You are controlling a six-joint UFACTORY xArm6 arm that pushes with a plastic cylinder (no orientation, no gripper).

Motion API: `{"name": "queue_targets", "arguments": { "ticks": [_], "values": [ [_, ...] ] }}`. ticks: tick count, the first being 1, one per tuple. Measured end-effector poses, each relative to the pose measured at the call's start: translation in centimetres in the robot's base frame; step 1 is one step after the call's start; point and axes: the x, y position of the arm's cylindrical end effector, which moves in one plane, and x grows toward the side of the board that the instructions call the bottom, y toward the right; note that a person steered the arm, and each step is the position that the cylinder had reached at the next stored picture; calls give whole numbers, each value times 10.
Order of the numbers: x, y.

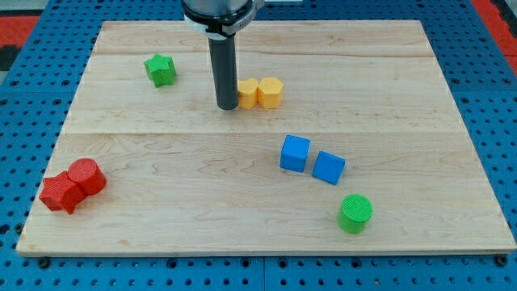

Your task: Move the blue triangle to top right

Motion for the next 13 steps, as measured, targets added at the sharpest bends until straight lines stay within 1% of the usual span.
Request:
{"name": "queue_targets", "arguments": {
  "ticks": [1,2,3,4,6,8,9,10,11,13],
  "values": [
    [40,0],
    [53,0],
    [94,4],
    [118,37],
    [111,137],
    [111,137],
    [113,146],
    [111,179],
    [112,198],
    [42,176]
  ]
}}
